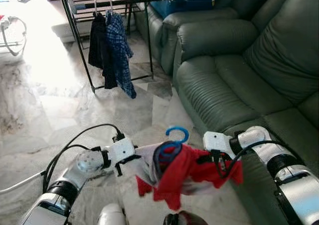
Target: Hang hanger
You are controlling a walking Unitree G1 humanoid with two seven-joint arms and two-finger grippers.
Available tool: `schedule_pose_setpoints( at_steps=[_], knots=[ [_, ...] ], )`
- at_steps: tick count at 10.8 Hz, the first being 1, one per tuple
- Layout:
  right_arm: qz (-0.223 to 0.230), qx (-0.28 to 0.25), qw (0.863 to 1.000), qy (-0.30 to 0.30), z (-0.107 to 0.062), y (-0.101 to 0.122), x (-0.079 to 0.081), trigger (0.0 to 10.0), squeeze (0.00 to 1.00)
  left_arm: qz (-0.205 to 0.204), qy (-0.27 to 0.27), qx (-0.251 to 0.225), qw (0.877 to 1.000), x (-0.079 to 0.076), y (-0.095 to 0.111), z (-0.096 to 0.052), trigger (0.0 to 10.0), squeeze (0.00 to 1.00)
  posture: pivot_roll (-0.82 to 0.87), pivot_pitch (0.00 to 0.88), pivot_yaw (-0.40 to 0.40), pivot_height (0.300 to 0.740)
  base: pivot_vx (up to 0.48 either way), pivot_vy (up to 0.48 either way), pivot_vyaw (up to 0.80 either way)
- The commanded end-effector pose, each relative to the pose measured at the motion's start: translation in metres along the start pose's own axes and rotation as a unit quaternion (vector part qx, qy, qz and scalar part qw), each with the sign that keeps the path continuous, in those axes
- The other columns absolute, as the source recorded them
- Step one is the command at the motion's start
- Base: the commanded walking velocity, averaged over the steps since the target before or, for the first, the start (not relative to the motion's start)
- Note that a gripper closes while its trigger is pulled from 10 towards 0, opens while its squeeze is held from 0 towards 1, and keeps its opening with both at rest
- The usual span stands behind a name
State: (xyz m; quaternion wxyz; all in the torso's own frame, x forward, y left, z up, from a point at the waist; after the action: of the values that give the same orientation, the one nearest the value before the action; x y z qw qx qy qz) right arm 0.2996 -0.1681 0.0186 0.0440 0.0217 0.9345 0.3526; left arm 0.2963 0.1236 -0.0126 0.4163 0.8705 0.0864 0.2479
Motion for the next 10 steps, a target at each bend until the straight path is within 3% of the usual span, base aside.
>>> schedule_pose_setpoints(
  at_steps=[1, 2, 5, 6, 7, 8, 9, 10],
  knots=[
    [0.006, 0.004, 0.999, -0.033, -0.002, -0.007, -0.002, 0.0, 0.0, 0.02, 0.034, 0.012, 0.999, 0.012, -0.003, -0.004, 10.0, 1.0, -0.01, 0.054, -0.056, 0.74, 0.0, 0.0, 0.0],
    [0.034, -0.002, 0.995, -0.095, 0.003, -0.012, -0.009, 0.0, 0.0, 0.048, 0.105, 0.027, 0.993, 0.033, -0.004, -0.007, 10.0, 1.0, -0.01, 0.054, -0.056, 0.74, 0.0, 0.0, 0.0],
    [0.081, -0.021, 0.989, -0.124, 0.019, -0.019, 0.001, 0.0, 0.0, 0.077, 0.158, 0.037, 0.984, 0.042, -0.007, -0.012, 10.0, 1.0, -0.02, 0.064, -0.037, 0.74, 0.0, 0.0, 0.0],
    [0.169, -0.044, 0.964, -0.201, 0.031, -0.022, -0.005, 0.0, 0.0, 0.044, 0.207, 0.065, 0.975, 0.046, -0.02, -0.015, 10.0, 1.0, -0.03, 0.061, -0.032, 0.74, 0.0, 0.0, 0.0],
    [0.245, -0.072, 0.932, -0.258, 0.038, -0.025, -0.008, 0.0, 0.0, -0.044, 0.281, 0.072, 0.956, 0.054, -0.031, -0.022, 10.0, 1.0, -0.03, 0.057, -0.036, 0.74, 0.0, 0.0, 0.0],
    [0.31, -0.109, 0.875, -0.356, 0.032, -0.031, -0.018, 0.0, 0.0, -0.161, 0.373, 0.082, 0.91, 0.061, -0.048, -0.035, 10.0, 1.0, -0.02, 0.054, -0.047, 0.74, 0.0, 0.0, 0.0],
    [0.362, -0.138, 0.815, -0.431, 0.02, -0.039, -0.025, 0.0, 0.0, -0.222, 0.418, 0.072, 0.878, 0.064, -0.055, -0.044, 10.0, 1.0, -0.02, 0.049, -0.058, 0.74, 0.0, 0.0, 0.0],
    [0.398, -0.158, 0.762, -0.487, 0.005, -0.05, -0.027, 0.0, 0.0, -0.237, 0.456, 0.059, 0.856, 0.071, -0.057, -0.054, 10.0, 1.0, -0.02, 0.045, -0.058, 0.74, 0.0, 0.0, 0.0]
  ],
)
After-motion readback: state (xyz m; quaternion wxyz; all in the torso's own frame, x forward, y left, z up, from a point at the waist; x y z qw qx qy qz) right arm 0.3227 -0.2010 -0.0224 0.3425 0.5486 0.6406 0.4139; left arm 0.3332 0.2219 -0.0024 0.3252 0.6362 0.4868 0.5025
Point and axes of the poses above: a point about 5 cm out from each wrist's last joint towards the gripper, its own z axis pointing out of the wrist towards the gripper, its own y axis along the axis of the wrist's last joint, x = y × z, the point moved 5 cm from there along z, pointing out of the wrist towards the gripper, and after that the axes turned 3 degrees about z, right-handed, at the moved point
